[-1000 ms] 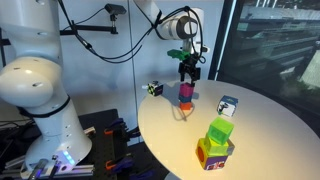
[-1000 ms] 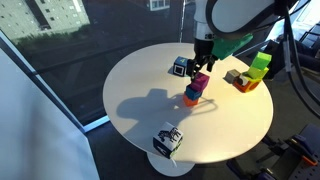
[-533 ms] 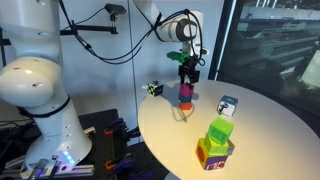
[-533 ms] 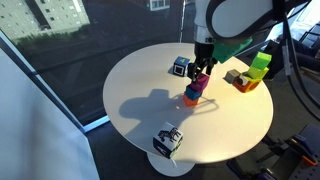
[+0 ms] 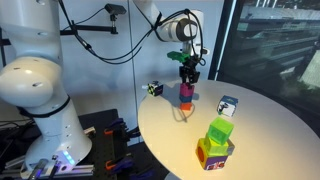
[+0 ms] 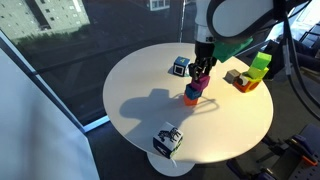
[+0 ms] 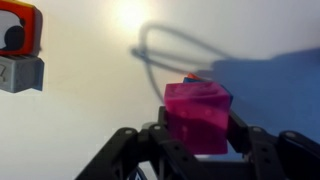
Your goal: Put the pink block on the table
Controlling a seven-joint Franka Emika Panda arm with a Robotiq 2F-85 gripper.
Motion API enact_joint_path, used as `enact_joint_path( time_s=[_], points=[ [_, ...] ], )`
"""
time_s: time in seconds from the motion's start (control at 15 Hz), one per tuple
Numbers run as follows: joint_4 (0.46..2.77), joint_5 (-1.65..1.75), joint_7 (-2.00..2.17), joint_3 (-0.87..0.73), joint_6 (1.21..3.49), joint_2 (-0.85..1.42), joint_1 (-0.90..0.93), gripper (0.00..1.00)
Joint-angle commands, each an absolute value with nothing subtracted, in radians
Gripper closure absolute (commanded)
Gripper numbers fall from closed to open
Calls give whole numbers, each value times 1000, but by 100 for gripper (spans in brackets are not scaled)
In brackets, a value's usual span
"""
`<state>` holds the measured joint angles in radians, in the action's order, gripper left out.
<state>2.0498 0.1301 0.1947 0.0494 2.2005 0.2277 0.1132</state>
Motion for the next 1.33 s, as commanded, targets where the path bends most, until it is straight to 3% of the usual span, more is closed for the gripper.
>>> enact_joint_path(
  time_s=[0.0, 1.27],
  points=[
    [2066, 134, 188, 43, 2200, 177, 105, 69],
    [1934, 131, 307, -27, 2207, 309, 73, 69]
  ],
)
